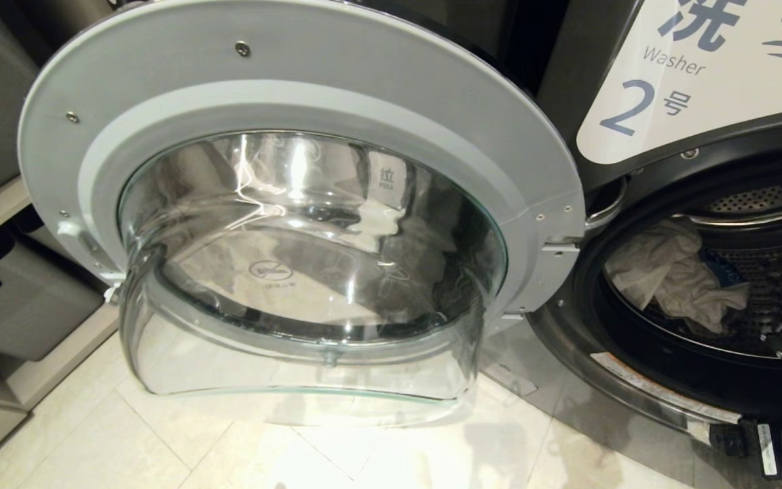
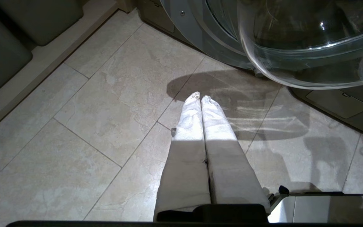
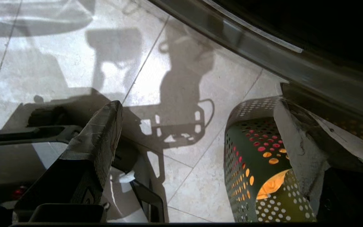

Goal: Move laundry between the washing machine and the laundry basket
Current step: Pick a cloth and place it into the basket

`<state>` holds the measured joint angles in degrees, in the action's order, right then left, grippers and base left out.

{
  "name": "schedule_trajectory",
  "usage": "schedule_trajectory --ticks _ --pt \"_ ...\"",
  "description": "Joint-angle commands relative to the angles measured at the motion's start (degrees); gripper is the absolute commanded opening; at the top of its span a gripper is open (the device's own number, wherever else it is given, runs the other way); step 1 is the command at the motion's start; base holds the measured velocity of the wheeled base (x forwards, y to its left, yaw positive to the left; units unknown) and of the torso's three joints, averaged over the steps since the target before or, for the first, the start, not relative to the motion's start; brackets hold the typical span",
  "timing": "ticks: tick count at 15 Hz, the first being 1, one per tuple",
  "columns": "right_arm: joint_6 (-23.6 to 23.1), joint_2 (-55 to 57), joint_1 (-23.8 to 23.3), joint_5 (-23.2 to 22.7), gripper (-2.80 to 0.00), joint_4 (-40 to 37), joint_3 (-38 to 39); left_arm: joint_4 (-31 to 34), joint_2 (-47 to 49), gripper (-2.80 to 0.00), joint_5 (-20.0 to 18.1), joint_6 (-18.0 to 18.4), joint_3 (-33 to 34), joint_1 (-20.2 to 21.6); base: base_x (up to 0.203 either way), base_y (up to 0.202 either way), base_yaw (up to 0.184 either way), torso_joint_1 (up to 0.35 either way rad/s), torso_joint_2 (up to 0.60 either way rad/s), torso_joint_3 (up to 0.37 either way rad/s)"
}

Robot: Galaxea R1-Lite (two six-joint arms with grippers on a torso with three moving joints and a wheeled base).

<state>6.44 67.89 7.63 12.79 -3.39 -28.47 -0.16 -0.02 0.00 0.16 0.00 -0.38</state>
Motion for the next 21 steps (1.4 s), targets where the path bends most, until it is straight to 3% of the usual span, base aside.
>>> schedule_trajectory --ticks 1,4,8,11,15,21 --pt "2.01 -0.13 -0.33 1.09 0.00 0.25 0.38 -0.02 0.02 -2.80 0.00 0.02 0.09 0.03 0.000 0.000 0.000 0.000 0.00 0.000" --pt "6.74 2.36 -0.45 1.21 0.00 10.13 1.23 -0.02 0.02 -2.80 0.00 0.02 0.09 0.03 0.000 0.000 0.000 0.000 0.00 0.000" --pt "8.02 14.56 -0.31 1.18 0.00 24.76 0.35 -0.03 0.02 -2.80 0.00 0.02 0.09 0.03 0.000 0.000 0.000 0.000 0.00 0.000" --pt "8.05 26.71 -2.81 1.19 0.00 35.76 -4.30 -0.10 0.02 -2.80 0.00 0.02 0.09 0.03 0.000 0.000 0.000 0.000 0.00 0.000" --pt "7.94 40.29 -10.47 0.94 0.00 39.07 -21.93 -0.02 0.02 -2.80 0.07 0.02 0.09 0.03 0.000 0.000 0.000 0.000 0.00 0.000" --pt "7.17 45.87 -15.61 0.70 0.00 39.60 -26.70 -0.02 0.02 -2.80 0.00 0.02 0.09 0.03 0.000 0.000 0.000 0.000 0.00 0.000"
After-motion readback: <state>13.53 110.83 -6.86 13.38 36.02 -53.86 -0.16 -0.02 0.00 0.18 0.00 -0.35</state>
